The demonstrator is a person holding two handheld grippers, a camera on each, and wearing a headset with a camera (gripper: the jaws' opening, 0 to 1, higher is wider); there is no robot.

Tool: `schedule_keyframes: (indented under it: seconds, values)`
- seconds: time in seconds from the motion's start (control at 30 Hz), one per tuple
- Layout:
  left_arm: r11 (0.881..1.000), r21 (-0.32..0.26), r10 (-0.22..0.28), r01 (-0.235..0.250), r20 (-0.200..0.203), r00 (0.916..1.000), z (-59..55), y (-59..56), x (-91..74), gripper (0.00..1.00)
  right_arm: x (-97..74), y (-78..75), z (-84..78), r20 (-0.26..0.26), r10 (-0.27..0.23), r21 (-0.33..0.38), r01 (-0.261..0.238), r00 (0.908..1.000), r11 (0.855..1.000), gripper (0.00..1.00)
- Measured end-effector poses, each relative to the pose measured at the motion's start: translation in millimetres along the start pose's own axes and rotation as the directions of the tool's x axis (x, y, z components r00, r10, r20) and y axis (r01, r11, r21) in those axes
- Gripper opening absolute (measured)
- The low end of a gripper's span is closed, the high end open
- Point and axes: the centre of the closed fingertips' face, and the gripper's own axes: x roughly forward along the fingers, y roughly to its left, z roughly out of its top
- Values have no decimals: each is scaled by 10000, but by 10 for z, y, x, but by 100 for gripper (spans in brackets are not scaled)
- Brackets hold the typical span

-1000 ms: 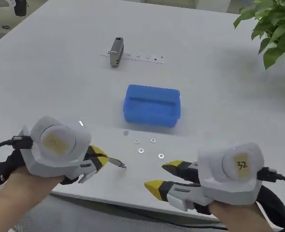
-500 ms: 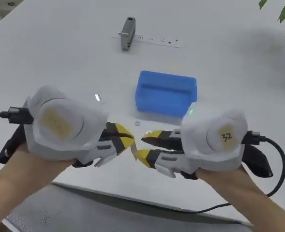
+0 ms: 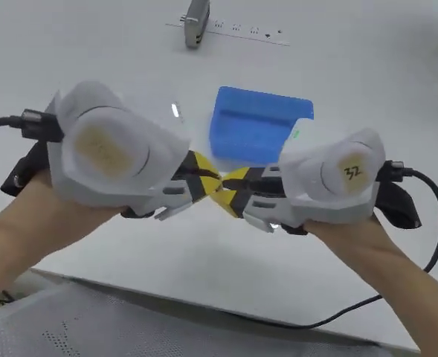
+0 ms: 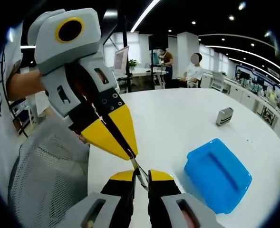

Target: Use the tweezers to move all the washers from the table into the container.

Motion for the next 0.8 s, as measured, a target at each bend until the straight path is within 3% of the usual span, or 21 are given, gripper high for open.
schedule_keyframes:
  seconds: [0.2,0.4,0.8]
  values:
    - [9994,-316,128,-126,43,9999,-45,223,125,0,123,-202,0,-68,-148,25,148,9999,9999,6]
    - [9994,-250,229,-229,6,9997,-31,395,161,0,191,-341,80,185,-299,81,297,9994,9995,6]
    - [9999,9,103,-102,-258,9996,-133,454,274,0,297,-389,20,90,-165,393,161,9998,9991,6]
